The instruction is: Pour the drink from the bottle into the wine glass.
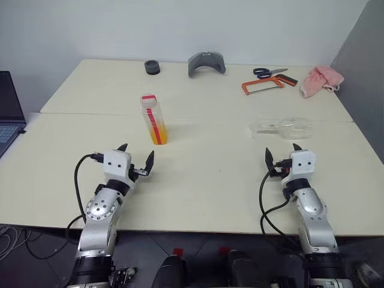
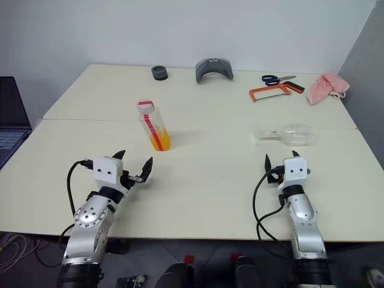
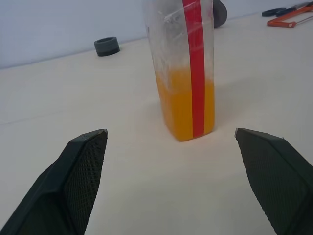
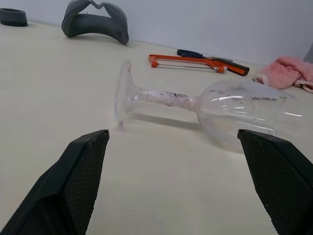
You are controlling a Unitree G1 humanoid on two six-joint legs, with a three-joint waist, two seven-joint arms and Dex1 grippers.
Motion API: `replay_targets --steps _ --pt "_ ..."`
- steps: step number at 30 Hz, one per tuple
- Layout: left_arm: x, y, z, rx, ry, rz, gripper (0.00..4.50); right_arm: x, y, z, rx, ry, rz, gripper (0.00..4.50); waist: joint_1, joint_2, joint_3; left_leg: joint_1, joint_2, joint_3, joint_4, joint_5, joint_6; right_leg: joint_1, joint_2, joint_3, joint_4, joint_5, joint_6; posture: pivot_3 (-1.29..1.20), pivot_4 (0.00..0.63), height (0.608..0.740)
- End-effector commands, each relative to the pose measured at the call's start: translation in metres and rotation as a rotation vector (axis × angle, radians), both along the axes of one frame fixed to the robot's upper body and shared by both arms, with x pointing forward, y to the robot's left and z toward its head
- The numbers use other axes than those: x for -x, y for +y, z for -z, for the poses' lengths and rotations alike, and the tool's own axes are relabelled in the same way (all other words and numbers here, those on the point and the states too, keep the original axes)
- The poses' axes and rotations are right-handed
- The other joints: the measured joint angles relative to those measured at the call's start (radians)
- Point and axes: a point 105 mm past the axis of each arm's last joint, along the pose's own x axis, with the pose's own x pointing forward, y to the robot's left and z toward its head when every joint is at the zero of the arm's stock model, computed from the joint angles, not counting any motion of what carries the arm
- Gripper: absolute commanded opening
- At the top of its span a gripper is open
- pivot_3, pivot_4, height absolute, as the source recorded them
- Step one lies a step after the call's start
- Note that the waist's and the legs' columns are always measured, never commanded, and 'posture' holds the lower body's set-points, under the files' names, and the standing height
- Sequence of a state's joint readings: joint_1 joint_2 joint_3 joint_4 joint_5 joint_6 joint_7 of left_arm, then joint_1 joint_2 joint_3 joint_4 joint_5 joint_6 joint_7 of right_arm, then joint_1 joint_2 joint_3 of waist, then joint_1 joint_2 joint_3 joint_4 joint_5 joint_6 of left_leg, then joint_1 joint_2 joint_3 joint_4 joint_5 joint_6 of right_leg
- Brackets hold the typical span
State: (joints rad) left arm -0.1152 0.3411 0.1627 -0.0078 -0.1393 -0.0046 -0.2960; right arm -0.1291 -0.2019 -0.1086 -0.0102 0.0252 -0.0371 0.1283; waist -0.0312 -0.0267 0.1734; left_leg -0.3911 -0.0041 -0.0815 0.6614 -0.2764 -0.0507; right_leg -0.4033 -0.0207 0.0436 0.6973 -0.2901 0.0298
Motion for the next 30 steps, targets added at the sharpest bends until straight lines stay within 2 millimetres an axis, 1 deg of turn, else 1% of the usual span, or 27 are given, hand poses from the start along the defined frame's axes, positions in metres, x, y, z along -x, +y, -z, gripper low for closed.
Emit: replay_targets --steps 1,4,12,16,21,24,27,30 --pt "0.001 0.001 -0.019 -0.003 -0.071 0.003 4.48 0.000 -0.005 -0.012 0.010 -0.051 0.013 4.50 0.000 0.000 0.000 0.000 0.000 0.000 0.000 0.000 0.000 0.000 0.000 0.000 0.000 0.000 0.000 0.00 0.150 0.740" --pt "0.001 0.001 -0.018 -0.026 -0.053 -0.001 4.48 0.000 -0.007 -0.011 0.009 -0.047 0.020 4.50 0.000 0.000 0.000 0.000 0.000 0.000 0.000 0.000 0.000 0.000 0.000 0.000 0.000 0.000 0.000 0.00 0.150 0.740" --pt "-0.001 -0.003 -0.016 -0.020 -0.043 0.011 4.48 0.001 -0.015 -0.008 0.015 -0.030 0.066 4.50 0.000 0.000 0.000 0.000 0.000 0.000 0.000 0.000 0.000 0.000 0.000 0.000 0.000 0.000 0.000 0.00 0.150 0.740" --pt "-0.001 -0.006 -0.015 -0.025 -0.026 0.046 4.48 0.001 -0.017 -0.007 0.018 -0.030 0.073 4.50 0.000 0.000 0.000 0.000 0.000 0.000 0.000 0.000 0.000 0.000 0.000 0.000 0.000 0.000 0.000 0.00 0.150 0.740" --pt "-0.003 0.002 -0.017 -0.014 -0.031 0.018 4.48 0.001 -0.015 -0.009 0.018 -0.037 0.054 4.50 0.000 0.000 0.000 0.000 0.000 0.000 0.000 0.000 0.000 0.000 0.000 0.000 0.000 0.000 0.000 0.00 0.150 0.740" --pt "-0.003 0.003 -0.018 0.010 -0.043 0.011 4.48 0.001 -0.012 -0.010 0.019 -0.045 0.033 4.50 0.000 0.000 0.000 0.000 0.000 0.000 0.000 0.000 0.000 0.000 0.000 0.000 0.000 0.000 0.000 0.00 0.150 0.740" --pt "-0.006 0.006 -0.021 0.024 -0.047 -0.035 4.48 0.003 0.003 -0.015 0.023 -0.066 -0.053 4.50 0.000 0.000 0.000 0.000 0.000 0.000 0.000 0.000 0.000 0.000 0.000 0.000 0.000 0.000 0.000 0.00 0.150 0.740" --pt "-0.010 0.001 -0.024 0.030 -0.045 -0.037 4.48 0.007 0.017 -0.021 0.015 -0.074 -0.167 4.50 0.000 0.000 0.000 0.000 0.000 0.000 0.000 0.000 0.000 0.000 0.000 0.000 0.000 0.000 0.000 0.00 0.150 0.740"
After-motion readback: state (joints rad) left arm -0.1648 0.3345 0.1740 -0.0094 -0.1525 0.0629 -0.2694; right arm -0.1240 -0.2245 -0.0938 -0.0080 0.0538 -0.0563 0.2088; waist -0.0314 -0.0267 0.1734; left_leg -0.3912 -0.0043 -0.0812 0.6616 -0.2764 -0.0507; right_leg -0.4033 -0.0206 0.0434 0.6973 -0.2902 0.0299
